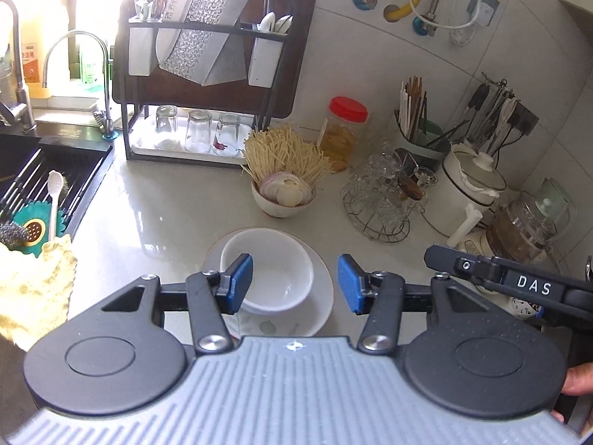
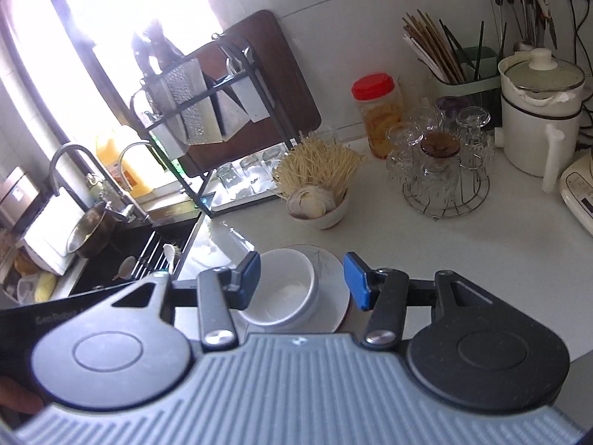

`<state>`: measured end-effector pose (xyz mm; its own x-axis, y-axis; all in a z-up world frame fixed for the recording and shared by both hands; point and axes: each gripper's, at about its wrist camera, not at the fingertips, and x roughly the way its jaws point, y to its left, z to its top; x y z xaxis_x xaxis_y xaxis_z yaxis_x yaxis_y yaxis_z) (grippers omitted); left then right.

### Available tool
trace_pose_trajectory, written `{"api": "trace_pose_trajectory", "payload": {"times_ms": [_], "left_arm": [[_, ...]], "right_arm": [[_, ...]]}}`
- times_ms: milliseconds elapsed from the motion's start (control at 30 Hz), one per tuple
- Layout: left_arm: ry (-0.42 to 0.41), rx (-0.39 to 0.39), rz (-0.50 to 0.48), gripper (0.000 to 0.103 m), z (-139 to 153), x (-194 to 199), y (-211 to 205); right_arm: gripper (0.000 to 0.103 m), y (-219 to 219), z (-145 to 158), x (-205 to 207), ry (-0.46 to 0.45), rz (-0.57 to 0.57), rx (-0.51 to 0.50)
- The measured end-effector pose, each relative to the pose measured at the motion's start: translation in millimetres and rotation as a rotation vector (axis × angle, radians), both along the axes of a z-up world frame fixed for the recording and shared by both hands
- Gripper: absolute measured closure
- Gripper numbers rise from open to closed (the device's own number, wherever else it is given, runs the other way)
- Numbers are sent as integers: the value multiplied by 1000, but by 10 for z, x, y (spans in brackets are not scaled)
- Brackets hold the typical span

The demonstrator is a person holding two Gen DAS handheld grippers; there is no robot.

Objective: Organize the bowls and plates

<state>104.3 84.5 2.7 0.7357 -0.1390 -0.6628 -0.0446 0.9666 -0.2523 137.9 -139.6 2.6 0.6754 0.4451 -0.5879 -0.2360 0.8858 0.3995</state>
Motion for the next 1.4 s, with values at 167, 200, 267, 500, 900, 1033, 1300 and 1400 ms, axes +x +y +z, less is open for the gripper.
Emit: {"api": "trace_pose_trajectory", "payload": {"times_ms": [167,200,267,500,900,1033,1300,1400], "left_arm": [[-12,18,13,46,89,-254,-169],[-16,19,15,46,116,-300,-203],[-31,21,16,46,174,-400,-261],[-41,48,17,46,242,-755,-447],[-46,68,50,45,314,-1293,-591],[-25,78,53,44,229,-1429,-611],[8,56,82,44,88,-1640,-668],[6,63,70,44,92,-1705,-730]], "right_arm": [[50,-98,62,-224,-29,27,-16],[50,-118,79,-264,-33,30,-20],[50,-166,118,-354,-43,37,-22],[50,-253,216,-664,-76,64,-36],[50,-361,232,-1029,-37,97,-31],[50,-371,212,-1156,-40,121,-36],[50,-441,221,-1422,-75,129,-60],[50,-472,225,-1494,-83,120,-61]]}}
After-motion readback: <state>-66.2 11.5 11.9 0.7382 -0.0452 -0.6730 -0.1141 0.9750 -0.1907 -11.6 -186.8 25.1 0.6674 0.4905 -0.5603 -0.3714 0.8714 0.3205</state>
